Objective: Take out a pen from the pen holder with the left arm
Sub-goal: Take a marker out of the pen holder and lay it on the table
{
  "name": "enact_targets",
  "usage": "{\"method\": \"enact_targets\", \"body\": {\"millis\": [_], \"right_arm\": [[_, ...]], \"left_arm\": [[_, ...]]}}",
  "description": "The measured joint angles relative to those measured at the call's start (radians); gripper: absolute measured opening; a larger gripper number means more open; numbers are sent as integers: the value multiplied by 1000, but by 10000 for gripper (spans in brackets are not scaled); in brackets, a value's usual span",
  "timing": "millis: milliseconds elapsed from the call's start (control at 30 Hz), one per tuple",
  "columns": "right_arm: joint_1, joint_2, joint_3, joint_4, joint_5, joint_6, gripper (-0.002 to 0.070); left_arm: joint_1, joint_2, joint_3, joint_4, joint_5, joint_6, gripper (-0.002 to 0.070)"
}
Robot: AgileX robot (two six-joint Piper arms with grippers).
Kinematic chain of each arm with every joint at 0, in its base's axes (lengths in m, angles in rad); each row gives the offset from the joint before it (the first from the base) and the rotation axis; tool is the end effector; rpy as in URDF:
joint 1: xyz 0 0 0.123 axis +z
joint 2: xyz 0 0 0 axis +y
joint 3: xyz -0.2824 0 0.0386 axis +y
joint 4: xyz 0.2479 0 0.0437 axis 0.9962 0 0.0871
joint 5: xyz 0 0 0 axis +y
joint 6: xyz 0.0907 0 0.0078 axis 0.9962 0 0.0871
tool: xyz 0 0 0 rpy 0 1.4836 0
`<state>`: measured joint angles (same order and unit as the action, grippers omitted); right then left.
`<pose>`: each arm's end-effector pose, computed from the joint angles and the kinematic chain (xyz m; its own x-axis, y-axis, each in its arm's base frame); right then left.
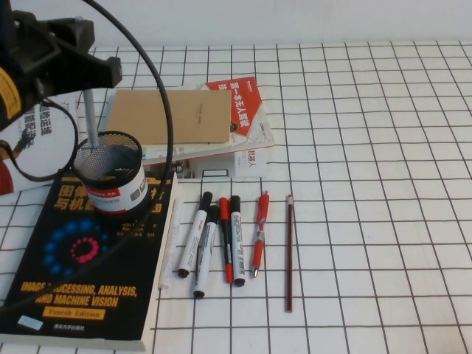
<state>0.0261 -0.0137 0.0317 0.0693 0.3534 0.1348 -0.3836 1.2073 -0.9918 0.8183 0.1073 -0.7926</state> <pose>0.0530 0.0036 0.1714 -0.2837 0.1911 -0.9397 0.0074 0.9803 0.1972 0.2587 -0.0966 0.3721 -0.1789 0.0967 -0.9791 0.3063 0.9512 0.0380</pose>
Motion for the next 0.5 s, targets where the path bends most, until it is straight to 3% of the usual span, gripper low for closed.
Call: {"method": "enact_targets", "body": {"millis": [167, 367, 500], "right_arm": [[0, 0, 0, 0, 0, 0, -16], [0, 0, 0, 0, 0, 0, -17], [0, 0, 0, 0, 0, 0, -17]], "left_arm": [[-103, -8, -9, -65, 72, -4, 55], [-222, 12, -11, -292, 130, 201, 55], [-247, 50, -11, -498, 199, 390, 55]]}}
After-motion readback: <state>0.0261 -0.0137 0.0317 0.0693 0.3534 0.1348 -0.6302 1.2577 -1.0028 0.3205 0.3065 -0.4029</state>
